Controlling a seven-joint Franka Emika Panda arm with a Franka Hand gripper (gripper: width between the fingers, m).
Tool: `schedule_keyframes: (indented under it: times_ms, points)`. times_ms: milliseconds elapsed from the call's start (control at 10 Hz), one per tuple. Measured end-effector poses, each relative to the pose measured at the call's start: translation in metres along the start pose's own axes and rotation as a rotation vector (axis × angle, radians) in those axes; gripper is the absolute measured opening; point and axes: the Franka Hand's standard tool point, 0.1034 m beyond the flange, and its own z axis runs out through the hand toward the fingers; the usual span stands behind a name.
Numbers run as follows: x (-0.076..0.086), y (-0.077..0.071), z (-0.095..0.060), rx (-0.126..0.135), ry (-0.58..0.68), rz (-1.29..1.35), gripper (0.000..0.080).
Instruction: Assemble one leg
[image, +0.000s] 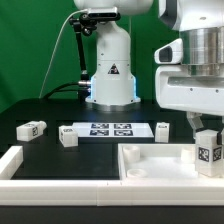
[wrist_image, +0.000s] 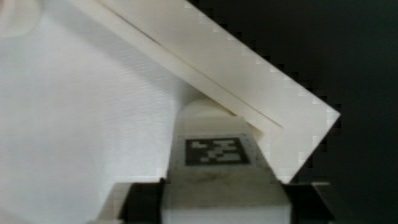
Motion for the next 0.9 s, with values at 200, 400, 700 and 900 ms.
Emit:
schedule_keyframes:
  times_ms: [200,400,700,900]
  points:
    - [-0.0005,-0.0005,0.0001,0.003,-0.005,0.137,0.0292]
    - [-0.0018,-0.0010,0.0002,0.006,-0.013,0.281,0.0292]
    - [-0.0023,-0.0013,0.0003,0.009,-0.024,0.399,0.0292]
    - [-0.0017,-0.0003,0.0002,0.001,-0.027,0.321,0.0440]
